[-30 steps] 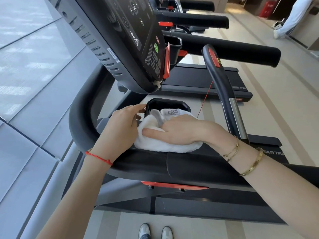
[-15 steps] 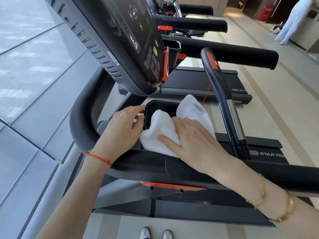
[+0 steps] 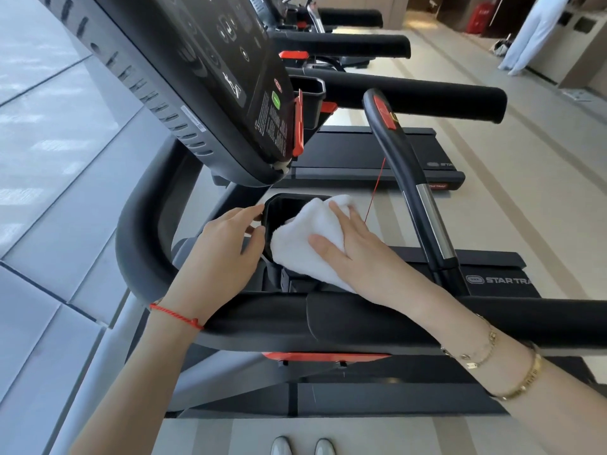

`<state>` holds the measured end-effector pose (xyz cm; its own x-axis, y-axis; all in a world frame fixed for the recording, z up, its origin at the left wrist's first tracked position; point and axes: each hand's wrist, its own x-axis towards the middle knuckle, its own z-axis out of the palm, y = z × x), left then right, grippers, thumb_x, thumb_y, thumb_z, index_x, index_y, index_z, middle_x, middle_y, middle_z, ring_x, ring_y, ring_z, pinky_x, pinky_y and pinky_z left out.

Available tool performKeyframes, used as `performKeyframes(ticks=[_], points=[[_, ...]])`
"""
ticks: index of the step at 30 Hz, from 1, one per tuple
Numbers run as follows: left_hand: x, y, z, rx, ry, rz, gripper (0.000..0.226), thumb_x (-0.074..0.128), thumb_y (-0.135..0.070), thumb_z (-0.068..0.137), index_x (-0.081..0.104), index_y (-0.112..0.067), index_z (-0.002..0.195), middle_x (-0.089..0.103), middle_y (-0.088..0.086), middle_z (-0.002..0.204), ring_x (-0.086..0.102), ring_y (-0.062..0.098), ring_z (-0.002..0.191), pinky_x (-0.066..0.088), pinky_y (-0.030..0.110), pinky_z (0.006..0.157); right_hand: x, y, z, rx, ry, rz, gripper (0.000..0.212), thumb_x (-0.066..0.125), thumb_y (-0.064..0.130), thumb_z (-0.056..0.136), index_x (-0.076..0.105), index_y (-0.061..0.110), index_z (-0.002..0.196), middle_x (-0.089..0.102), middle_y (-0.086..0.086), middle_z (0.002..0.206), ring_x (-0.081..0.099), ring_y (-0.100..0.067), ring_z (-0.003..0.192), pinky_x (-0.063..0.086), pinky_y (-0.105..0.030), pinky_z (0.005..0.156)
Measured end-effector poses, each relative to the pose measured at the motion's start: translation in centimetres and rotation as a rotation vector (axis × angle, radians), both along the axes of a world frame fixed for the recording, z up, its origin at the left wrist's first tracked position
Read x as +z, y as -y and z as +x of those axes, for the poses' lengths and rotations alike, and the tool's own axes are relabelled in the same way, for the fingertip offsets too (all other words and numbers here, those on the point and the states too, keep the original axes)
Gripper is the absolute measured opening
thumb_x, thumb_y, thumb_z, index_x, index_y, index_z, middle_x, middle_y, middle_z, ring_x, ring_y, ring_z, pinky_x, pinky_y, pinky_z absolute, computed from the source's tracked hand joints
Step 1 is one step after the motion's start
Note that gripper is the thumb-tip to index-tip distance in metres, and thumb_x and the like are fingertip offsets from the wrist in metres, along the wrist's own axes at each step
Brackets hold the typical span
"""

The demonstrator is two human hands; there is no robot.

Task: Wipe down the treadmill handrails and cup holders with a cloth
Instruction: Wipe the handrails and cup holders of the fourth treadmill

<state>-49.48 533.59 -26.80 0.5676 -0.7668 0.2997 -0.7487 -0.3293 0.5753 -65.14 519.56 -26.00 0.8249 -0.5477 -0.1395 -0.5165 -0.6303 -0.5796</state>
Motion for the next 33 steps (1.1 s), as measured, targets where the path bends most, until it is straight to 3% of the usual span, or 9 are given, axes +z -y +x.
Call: performKeyframes(ticks=[4, 8, 10, 14, 19, 23, 26, 29, 33], points=[[0.0, 0.0, 0.1, -0.011, 0.009, 0.011, 0.04, 0.05, -0.019, 0.099, 0.054, -0.018, 0.139, 0.065, -0.001, 0.114, 0.056, 0.007, 0.084, 0.042, 0.02, 0.08, 0.0, -0.9, -1.1, 0.007, -0.006, -0.051, 0.078, 0.026, 0.068, 0.094, -0.005, 0.031, 0.155, -0.003, 0.007, 0.164, 0.039, -0.027, 0.137, 0.036, -0.031, 0.09], [-0.1, 0.0, 0.1, -0.009, 0.015, 0.007, 0.041, 0.05, -0.019, 0.098, 0.053, -0.017, 0.139, 0.064, -0.003, 0.111, 0.055, 0.007, 0.083, 0.04, 0.019, 0.079, 0.3, -1.4, -1.9, -0.091, 0.018, -0.003, 0.074, 0.031, 0.069, 0.092, 0.022, 0.021, 0.148, 0.054, -0.004, 0.13, 0.057, -0.019, 0.101, 0.048, -0.034, 0.08], [-0.2, 0.0, 0.1, -0.012, 0.019, 0.004, 0.041, 0.05, -0.02, 0.099, 0.053, -0.017, 0.139, 0.062, -0.004, 0.11, 0.054, 0.006, 0.082, 0.039, 0.018, 0.079, 0.4, -1.1, -1.7, -0.117, -0.015, 0.049, 0.073, 0.028, 0.068, 0.093, 0.027, 0.02, 0.148, 0.061, -0.004, 0.121, 0.057, -0.018, 0.097, 0.046, -0.032, 0.08], [-0.2, -0.1, 0.1, -0.024, 0.037, 0.005, 0.041, 0.049, -0.02, 0.099, 0.053, -0.015, 0.139, 0.063, -0.002, 0.11, 0.054, 0.007, 0.083, 0.039, 0.02, 0.079, 0.1, -0.4, 0.0, -0.178, 0.062, 0.116, 0.071, 0.029, 0.062, 0.097, 0.017, 0.018, 0.151, 0.054, -0.008, 0.134, 0.051, -0.019, 0.098, 0.041, -0.032, 0.076], [-0.3, -0.1, 0.1, -0.031, 0.039, -0.002, 0.041, 0.049, -0.019, 0.099, 0.053, -0.015, 0.139, 0.062, -0.005, 0.107, 0.054, 0.005, 0.082, 0.037, 0.012, 0.077, 0.1, 1.0, 2.4, -0.277, 0.188, 0.049, 0.071, 0.028, 0.051, 0.102, -0.003, 0.017, 0.156, 0.014, -0.005, 0.163, 0.031, -0.025, 0.142, 0.028, -0.034, 0.106], [-0.2, -0.1, 0.1, -0.036, 0.032, -0.006, 0.041, 0.049, -0.019, 0.099, 0.052, -0.015, 0.14, 0.063, -0.002, 0.108, 0.057, 0.008, 0.083, 0.041, 0.019, 0.079, 0.2, 1.9, 1.8, -0.308, 0.281, -0.107, 0.056, 0.028, 0.047, 0.103, 0.021, 0.02, 0.152, 0.039, -0.002, 0.15, 0.048, -0.025, 0.125, 0.035, -0.031, 0.09], [-0.2, -0.1, 0.1, -0.039, 0.035, -0.009, 0.042, 0.049, -0.019, 0.098, 0.052, -0.015, 0.14, 0.062, -0.003, 0.106, 0.057, 0.01, 0.083, 0.043, 0.023, 0.079, 0.6, 1.7, 0.2, -0.347, 0.378, -0.179, 0.045, 0.03, 0.047, 0.103, 0.033, 0.026, 0.142, 0.058, 0.006, 0.117, 0.056, -0.019, 0.095, 0.041, -0.033, 0.072], [-0.2, -0.1, 0.2, -0.043, 0.032, -0.009, 0.042, 0.049, -0.018, 0.098, 0.052, -0.014, 0.14, 0.061, -0.003, 0.103, 0.059, 0.013, 0.083, 0.047, 0.027, 0.08, 0.8, 1.0, -1.0, -0.36, 0.459, -0.205, 0.041, 0.03, 0.05, 0.102, 0.035, 0.031, 0.137, 0.052, 0.02, 0.088, 0.054, -0.008, 0.081, 0.042, -0.024, 0.063], [-0.4, -0.1, 0.2, -0.04, 0.033, -0.003, 0.042, 0.048, -0.019, 0.099, 0.051, -0.015, 0.141, 0.059, -0.006, 0.103, 0.057, 0.01, 0.081, 0.043, 0.024, 0.077, 0.7, 0.1, -0.7, -0.155, 0.305, -0.064, 0.05, 0.033, 0.048, 0.102, 0.021, 0.034, 0.149, 0.047, 0.013, 0.132, 0.049, -0.011, 0.113, 0.039, -0.029, 0.086]])
